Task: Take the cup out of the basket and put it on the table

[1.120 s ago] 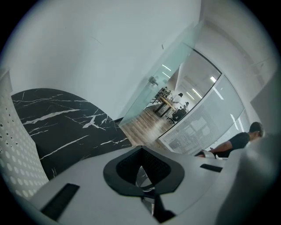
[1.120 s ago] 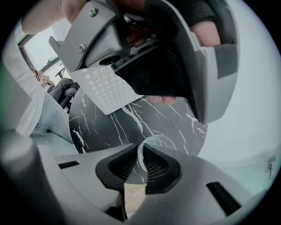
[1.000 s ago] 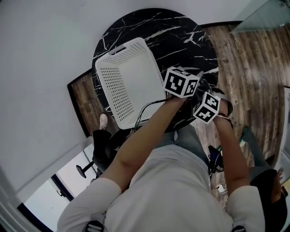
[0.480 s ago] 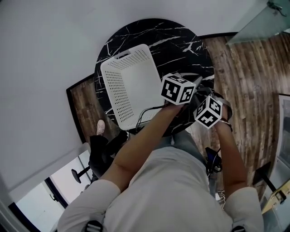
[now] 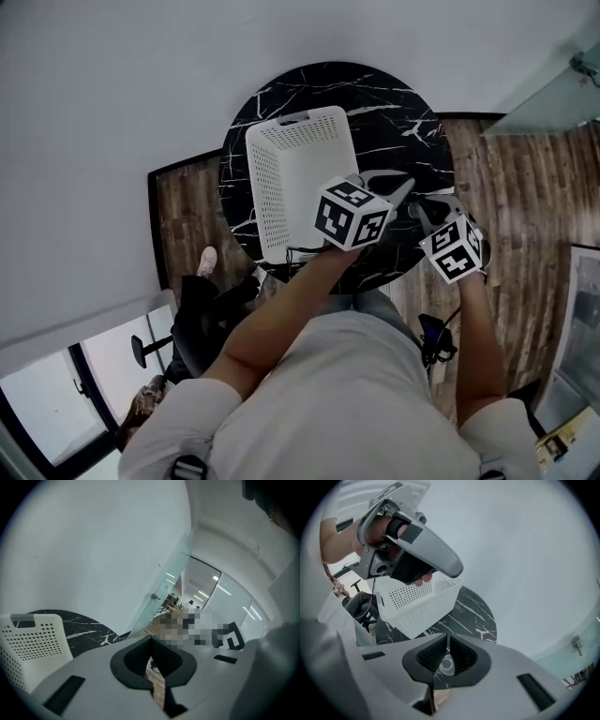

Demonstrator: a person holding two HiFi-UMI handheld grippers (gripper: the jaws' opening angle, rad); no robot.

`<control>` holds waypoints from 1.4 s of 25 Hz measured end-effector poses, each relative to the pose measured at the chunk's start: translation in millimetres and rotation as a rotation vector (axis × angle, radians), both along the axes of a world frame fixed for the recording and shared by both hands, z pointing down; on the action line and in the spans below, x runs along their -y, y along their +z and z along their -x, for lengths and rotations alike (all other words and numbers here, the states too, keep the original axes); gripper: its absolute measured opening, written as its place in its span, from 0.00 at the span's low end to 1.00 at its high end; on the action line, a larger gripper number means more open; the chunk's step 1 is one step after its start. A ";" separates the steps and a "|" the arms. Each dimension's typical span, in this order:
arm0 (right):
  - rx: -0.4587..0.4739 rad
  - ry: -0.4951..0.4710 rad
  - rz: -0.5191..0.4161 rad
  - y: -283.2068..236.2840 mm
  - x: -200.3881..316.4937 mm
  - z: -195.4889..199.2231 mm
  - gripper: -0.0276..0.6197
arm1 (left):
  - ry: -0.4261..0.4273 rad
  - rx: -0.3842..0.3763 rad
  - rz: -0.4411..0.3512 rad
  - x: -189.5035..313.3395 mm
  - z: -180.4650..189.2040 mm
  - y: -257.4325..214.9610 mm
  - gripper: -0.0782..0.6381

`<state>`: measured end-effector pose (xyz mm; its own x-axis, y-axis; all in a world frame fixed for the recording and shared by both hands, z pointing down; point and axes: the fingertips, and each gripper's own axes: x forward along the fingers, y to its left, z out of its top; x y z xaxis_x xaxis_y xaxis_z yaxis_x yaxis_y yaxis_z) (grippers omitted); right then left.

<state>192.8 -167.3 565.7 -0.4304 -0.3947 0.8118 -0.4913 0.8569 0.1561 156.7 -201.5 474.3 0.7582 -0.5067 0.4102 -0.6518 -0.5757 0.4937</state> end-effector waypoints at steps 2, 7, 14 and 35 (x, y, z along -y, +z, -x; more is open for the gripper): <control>0.031 -0.012 -0.021 -13.8 0.9 10.3 0.08 | -0.035 0.002 -0.019 -5.9 16.0 -8.3 0.12; 0.119 -0.052 -0.068 -52.1 1.6 42.7 0.06 | -0.107 0.022 -0.066 -25.0 54.7 -24.5 0.12; 0.280 -0.106 -0.118 -104.2 -14.2 92.6 0.05 | -0.221 -0.004 -0.137 -58.3 102.7 -55.4 0.12; 0.775 -0.235 -0.171 -237.5 -106.1 194.1 0.05 | -0.483 0.039 -0.451 -150.2 193.8 -152.9 0.12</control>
<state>-1.3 -61.3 328.2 -0.9301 -0.3157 0.1879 -0.3243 0.9458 -0.0163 -37.1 -51.3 321.4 0.3913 -0.9148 0.1004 -0.9012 -0.3587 0.2433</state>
